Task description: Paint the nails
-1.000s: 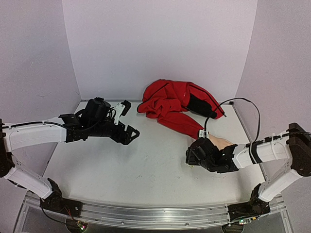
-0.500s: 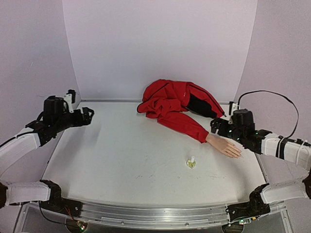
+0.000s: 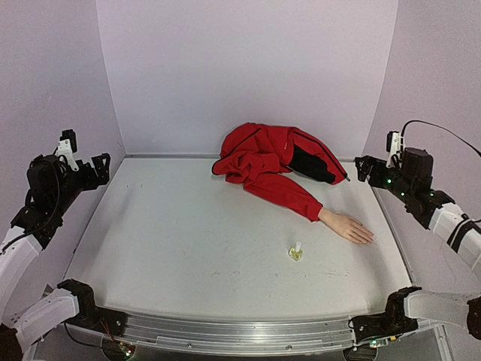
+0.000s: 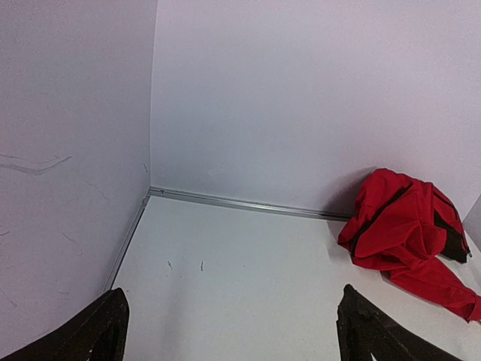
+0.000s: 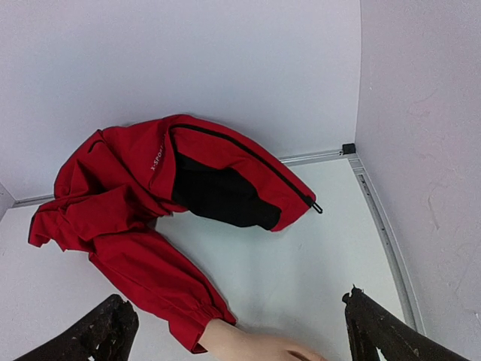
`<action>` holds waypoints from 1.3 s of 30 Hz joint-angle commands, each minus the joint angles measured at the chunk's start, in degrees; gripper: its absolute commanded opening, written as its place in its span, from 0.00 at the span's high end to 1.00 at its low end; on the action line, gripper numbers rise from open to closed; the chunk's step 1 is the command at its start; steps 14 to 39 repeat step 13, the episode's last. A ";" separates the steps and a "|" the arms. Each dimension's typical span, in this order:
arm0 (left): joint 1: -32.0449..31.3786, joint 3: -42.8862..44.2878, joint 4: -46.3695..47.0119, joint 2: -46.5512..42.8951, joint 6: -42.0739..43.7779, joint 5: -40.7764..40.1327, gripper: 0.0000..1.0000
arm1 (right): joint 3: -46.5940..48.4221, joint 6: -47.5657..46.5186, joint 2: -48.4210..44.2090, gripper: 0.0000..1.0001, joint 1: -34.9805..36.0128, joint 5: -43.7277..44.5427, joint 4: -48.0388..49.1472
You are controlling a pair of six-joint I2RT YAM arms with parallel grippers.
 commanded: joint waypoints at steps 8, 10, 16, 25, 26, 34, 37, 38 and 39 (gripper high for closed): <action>-0.04 0.23 1.95 2.00 1.90 1.38 0.02 | 2.51 -2.36 -2.00 0.02 0.13 -0.01 0.21; -0.06 0.05 1.99 1.91 1.90 1.36 0.02 | 1.41 -2.85 -2.76 0.02 0.13 -1.36 1.12; -0.10 -0.20 2.00 1.65 2.00 1.20 0.02 | 1.02 -1.85 -3.33 0.02 0.12 -0.09 1.30; -0.10 -0.20 2.00 1.65 2.00 1.20 0.02 | 1.02 -1.85 -3.33 0.02 0.12 -0.09 1.30; -0.10 -0.20 2.00 1.65 2.00 1.20 0.02 | 1.02 -1.85 -3.33 0.02 0.12 -0.09 1.30; -0.10 -0.20 2.00 1.65 2.00 1.20 0.02 | 1.02 -1.85 -3.33 0.02 0.12 -0.09 1.30; -0.10 -0.20 2.00 1.65 2.00 1.20 0.02 | 1.02 -1.85 -3.33 0.02 0.12 -0.09 1.30; -0.10 -0.20 2.00 1.65 2.00 1.20 0.02 | 1.02 -1.85 -3.33 0.02 0.12 -0.09 1.30; -0.10 -0.20 2.00 1.65 2.00 1.20 0.02 | 1.02 -1.85 -3.33 0.02 0.12 -0.09 1.30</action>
